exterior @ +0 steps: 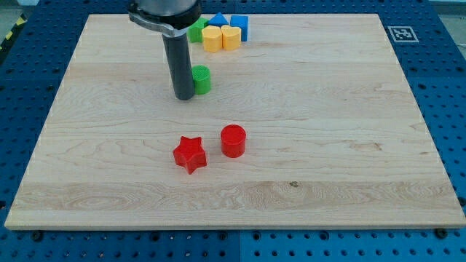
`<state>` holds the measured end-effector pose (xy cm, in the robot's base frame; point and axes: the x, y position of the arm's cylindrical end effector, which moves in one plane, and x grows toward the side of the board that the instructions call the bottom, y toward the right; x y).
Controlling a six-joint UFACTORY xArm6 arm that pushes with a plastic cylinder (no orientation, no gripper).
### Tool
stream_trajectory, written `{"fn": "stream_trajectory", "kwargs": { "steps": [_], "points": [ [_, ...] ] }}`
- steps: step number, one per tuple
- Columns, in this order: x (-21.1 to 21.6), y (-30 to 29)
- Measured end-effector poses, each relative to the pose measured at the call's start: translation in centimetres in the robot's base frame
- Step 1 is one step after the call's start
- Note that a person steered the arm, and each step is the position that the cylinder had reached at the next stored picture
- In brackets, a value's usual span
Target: Place the green circle below the yellow hexagon
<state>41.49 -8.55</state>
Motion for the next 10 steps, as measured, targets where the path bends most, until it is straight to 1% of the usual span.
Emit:
{"fn": "stream_trajectory", "kwargs": {
  "steps": [1,2,3,5,7,8,10],
  "points": [
    [4.0,0.2],
    [4.0,0.7],
    [-0.9,0.7],
    [-3.2,0.8],
    [-2.3,4.2],
    [-5.5,4.3],
    [-6.8,3.4]
  ]
}}
